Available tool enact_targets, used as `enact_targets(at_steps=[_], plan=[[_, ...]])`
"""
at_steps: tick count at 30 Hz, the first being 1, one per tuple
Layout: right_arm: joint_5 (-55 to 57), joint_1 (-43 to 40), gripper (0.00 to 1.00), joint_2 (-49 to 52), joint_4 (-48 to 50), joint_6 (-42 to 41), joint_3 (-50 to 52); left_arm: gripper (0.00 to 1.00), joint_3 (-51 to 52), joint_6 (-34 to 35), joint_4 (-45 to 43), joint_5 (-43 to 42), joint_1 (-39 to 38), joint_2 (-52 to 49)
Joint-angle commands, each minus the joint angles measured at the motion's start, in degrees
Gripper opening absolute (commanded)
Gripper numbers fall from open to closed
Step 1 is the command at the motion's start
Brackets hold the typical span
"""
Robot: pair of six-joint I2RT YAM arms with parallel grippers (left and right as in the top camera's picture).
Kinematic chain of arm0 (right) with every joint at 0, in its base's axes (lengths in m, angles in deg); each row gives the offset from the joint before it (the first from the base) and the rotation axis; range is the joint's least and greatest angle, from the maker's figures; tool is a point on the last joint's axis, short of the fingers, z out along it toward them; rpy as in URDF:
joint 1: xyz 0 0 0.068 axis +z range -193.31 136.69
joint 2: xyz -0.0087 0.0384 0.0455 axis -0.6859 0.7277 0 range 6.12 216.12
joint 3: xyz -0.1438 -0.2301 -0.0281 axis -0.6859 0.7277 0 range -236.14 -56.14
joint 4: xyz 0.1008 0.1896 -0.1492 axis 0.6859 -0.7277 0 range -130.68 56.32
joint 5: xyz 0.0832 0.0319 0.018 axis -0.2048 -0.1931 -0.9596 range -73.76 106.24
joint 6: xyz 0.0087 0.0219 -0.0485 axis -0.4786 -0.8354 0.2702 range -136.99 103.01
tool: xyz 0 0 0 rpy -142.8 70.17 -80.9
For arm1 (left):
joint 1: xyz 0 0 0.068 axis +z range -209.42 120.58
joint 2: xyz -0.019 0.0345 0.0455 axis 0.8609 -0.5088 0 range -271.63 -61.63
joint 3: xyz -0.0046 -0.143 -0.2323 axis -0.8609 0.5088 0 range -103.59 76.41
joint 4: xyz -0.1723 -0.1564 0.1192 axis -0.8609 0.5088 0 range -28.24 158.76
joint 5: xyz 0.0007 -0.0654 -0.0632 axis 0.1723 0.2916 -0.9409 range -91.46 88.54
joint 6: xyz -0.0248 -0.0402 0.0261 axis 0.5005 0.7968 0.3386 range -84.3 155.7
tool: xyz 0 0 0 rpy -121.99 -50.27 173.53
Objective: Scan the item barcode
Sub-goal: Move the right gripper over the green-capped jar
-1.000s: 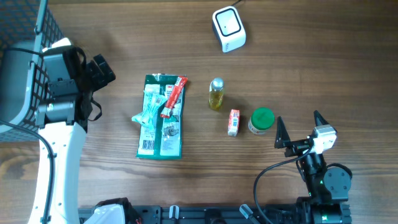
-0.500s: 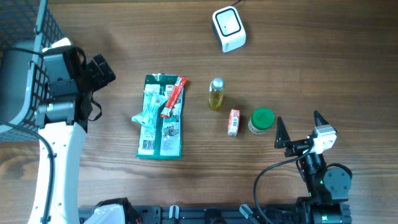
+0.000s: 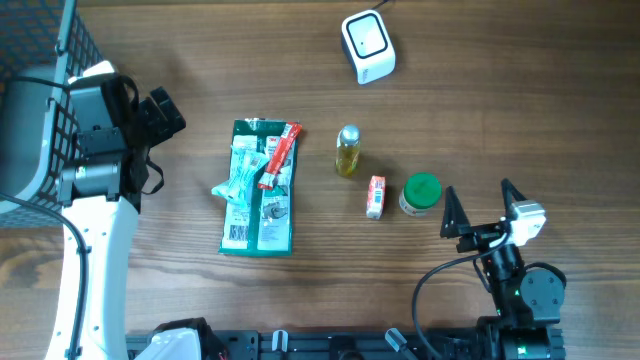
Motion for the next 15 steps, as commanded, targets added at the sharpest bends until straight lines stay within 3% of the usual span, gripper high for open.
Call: enact_targets(at_steps=[1,5,10,15], plan=[[-1.0,0.1,1.0,0.0,0.3,-15.8,0.2,1.0,-0.4,-0.7,0.0,0.5,0.4,-0.3],[-2.6,0.1,1.0,0.1,0.4,-20.1,0.2,1.0,-0.4,-0.7,-0.1,0.5,0.4,-0.3],[-7.8,0.1,1.0,1.9,0.2,-14.3,-0.3,1.0,-0.4,-0.7,-0.1,0.5,0.4,-0.3],[-8.7,0.1,1.0,4.8,-6.0,-8.4,-5.9,1.0,-0.4,-0.7,0.0,0.5,0.4,-0.3]])
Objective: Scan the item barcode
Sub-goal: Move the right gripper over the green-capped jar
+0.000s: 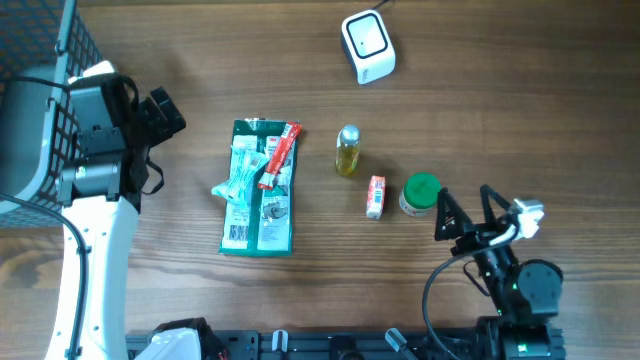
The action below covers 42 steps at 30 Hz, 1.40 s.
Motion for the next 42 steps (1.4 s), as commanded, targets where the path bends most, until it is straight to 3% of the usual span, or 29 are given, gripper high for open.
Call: enact_targets(at_steps=[1,7,16,22,24,25,26,29,30,32,33,42], plan=[[-2.4,0.1,1.0,3.1,-4.6,6.4,-8.1,1.0,-0.4,-0.7,-0.1,0.5,0.4,-0.3],[-2.0,0.1,1.0,14.1,-20.5,11.0,-28.9,1.0,-0.4,-0.7,-0.1,0.5,0.4,-0.3],[-1.7,0.1,1.0,47.0,-60.3,11.6,-69.3,1.0,-0.4,-0.7,-0.1,0.5,0.4,-0.3],[-3.1,0.1,1.0,60.7,-65.2,10.1,-75.9,1.0,-0.4,-0.7,-0.1,0.5,0.4,-0.3],[-3.8,0.1,0.8,64.0,-66.5,7.4,-75.9,1.0,-0.4,-0.7,-0.1,0.5,0.4,-0.3],[-3.6,0.1,0.56,65.5,-67.3,6.3,-75.9,1.0,-0.4,-0.7,-0.1,0.5,0.4,-0.3],[-3.3,0.1,0.49,66.8,-68.0,5.1,-75.9,1.0,-0.4,-0.7,-0.1,0.5,0.4,-0.3],[-1.7,0.6,0.54,69.1,-68.1,1.0,-75.2,1.0,-0.4,-0.7,-0.1,0.5,0.4,-0.3],[0.0,1.0,0.59,69.4,-68.2,-1.0,-74.8,1.0,-0.4,-0.7,-0.1,0.5,0.4,-0.3],[3.2,2.4,0.77,69.7,-68.3,-5.3,-73.7,1.0,-0.4,-0.7,-0.1,0.5,0.4,-0.3],[4.2,3.4,0.99,69.7,-67.7,-7.8,-72.1,1.0,-0.4,-0.7,-0.1,0.5,0.4,-0.3],[3.2,4.4,1.0,70.0,-62.9,-21.8,-61.2,1.0,-0.4,-0.7,-0.1,0.5,0.4,-0.3]])
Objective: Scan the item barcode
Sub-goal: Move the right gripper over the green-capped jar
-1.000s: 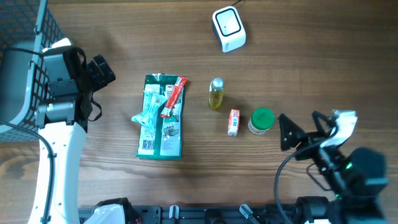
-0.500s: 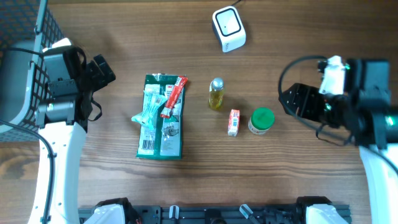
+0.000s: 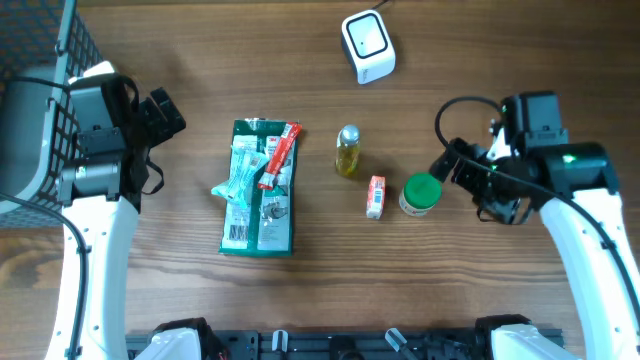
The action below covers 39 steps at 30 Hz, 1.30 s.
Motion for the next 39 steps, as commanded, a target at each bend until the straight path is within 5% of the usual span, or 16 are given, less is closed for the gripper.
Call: enact_targets(at_steps=[1,21,39], plan=[[1.0,0.2,0.99,0.3,2.5,-8.2,4.4,1.0,-0.4,-0.7,-0.2,0.5,0.4,-0.2],[7.7,5.2,1.0,1.0,8.9,-12.7,7.8,1.0,-0.4,-0.7,-0.2,0.5,0.4,-0.2],[8.0,8.7,1.0,14.3,14.7,-9.2,5.9,1.0,-0.4,-0.7,-0.2,0.5,0.4,-0.2]])
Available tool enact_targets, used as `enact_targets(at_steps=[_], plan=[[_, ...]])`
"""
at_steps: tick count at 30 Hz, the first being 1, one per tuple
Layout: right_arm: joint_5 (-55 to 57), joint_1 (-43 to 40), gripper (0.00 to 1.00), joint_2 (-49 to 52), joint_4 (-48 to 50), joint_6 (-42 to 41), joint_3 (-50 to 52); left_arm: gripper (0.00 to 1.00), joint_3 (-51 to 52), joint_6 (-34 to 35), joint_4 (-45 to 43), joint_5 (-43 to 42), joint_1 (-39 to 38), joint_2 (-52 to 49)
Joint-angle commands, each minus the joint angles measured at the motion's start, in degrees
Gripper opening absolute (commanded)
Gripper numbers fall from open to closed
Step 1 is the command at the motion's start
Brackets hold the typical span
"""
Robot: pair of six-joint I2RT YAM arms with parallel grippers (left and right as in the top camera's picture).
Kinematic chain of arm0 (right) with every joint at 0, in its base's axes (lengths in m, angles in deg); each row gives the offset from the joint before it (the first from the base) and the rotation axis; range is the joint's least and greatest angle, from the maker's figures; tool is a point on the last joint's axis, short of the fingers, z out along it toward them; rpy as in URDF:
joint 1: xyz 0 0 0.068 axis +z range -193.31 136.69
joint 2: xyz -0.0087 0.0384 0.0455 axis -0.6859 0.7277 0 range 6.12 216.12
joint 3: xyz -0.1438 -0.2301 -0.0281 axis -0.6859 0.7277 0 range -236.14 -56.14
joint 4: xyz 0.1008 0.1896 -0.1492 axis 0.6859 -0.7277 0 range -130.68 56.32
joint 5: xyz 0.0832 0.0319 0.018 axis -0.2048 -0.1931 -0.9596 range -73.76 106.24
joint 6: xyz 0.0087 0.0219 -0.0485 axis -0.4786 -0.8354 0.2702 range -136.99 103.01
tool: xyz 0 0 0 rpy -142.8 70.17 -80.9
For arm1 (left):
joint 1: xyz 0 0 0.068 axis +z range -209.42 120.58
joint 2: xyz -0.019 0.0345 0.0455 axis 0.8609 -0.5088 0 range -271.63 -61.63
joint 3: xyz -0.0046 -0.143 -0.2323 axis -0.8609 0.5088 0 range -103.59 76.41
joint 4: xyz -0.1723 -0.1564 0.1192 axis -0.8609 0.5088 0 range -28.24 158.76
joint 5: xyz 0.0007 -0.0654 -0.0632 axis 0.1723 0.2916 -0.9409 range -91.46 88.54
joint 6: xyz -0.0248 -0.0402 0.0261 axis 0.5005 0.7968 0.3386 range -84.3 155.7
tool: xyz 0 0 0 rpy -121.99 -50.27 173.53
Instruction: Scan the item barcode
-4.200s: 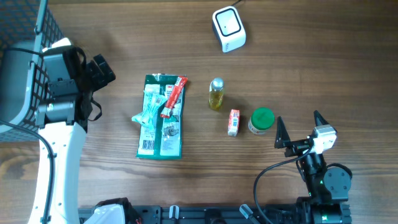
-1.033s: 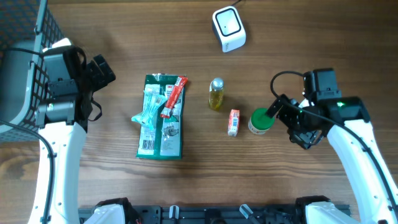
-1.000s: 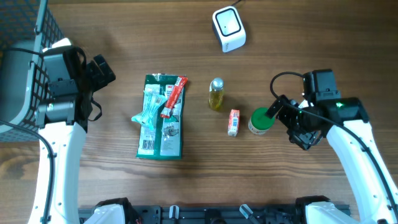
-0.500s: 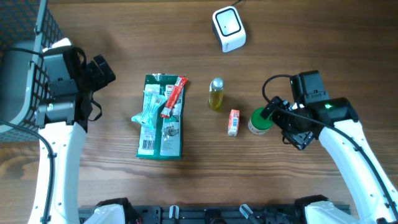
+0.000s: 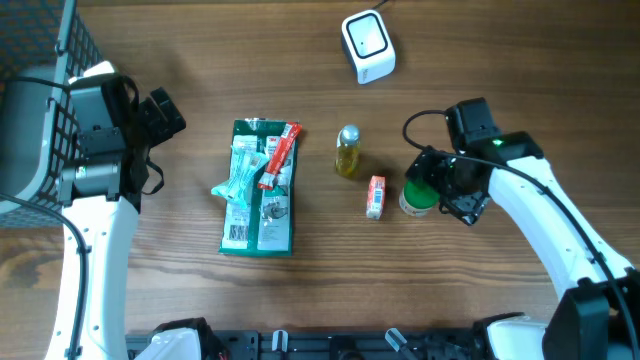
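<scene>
A jar with a green lid (image 5: pixel 417 192) stands right of centre. My right gripper (image 5: pixel 432 187) is down at it, open, with dark fingers (image 5: pixel 424 163) along the lid's far and near right sides; contact cannot be told. A white barcode scanner (image 5: pixel 367 45) sits at the table's far edge. Left of the jar lie a small red and white box (image 5: pixel 375 197) and a yellow bottle (image 5: pixel 347 151). My left gripper (image 5: pixel 165 111) hangs open at the far left, nothing between its fingers.
A green packet (image 5: pixel 257 190) lies left of centre with a red stick (image 5: pixel 279 156) and a pale wrapped item (image 5: pixel 236 182) on it. A dark wire basket (image 5: pixel 35 60) fills the upper left corner.
My right gripper was just right of the green-lidded jar and is now lower and further left, over the jar's right side. The jar, the other items and the left arm have not moved.
My right arm was folded at the table's front edge, gripper open, right of the jar. A moment later it had turned slightly. Then it stood reached out beside the jar's right side. Now its fingers flank the jar. The left arm stayed still throughout.
</scene>
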Motion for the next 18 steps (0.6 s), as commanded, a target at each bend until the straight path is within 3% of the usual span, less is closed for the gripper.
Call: enact_targets(at_steps=[1,18], plan=[[2.1,1.4,1.0,1.0,0.8,0.9,-1.1,1.0,-0.4,-0.7,-0.2,0.5,0.4,-0.2],[4.9,5.6,0.99,3.2,4.1,-1.1,-0.1,1.0,-0.4,-0.7,-0.2,0.5,0.4,-0.2]])
